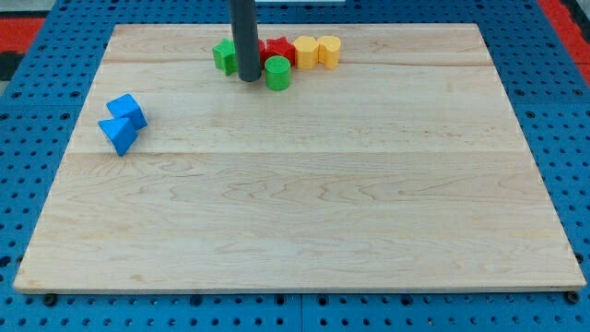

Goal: Move the blue cube to the bottom of the green circle

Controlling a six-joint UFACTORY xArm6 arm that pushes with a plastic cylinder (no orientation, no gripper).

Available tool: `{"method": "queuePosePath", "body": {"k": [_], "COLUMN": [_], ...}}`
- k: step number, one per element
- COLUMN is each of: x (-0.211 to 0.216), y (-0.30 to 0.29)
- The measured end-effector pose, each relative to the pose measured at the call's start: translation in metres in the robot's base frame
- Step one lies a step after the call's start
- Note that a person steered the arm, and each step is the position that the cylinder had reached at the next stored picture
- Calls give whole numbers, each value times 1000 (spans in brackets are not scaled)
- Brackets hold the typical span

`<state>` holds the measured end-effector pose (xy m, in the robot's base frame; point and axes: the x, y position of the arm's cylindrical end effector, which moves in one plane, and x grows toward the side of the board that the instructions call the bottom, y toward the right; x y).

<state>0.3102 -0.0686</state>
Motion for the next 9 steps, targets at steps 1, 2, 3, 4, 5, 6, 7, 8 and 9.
{"method": "queuePosePath", "body": {"k": [1,2,3,4,5,6,7,8,9], "x": [11,11,11,2,1,1,19,51,73], "y": [-5,-29,-59,-102,-145,-188,-206,-206,-206]}}
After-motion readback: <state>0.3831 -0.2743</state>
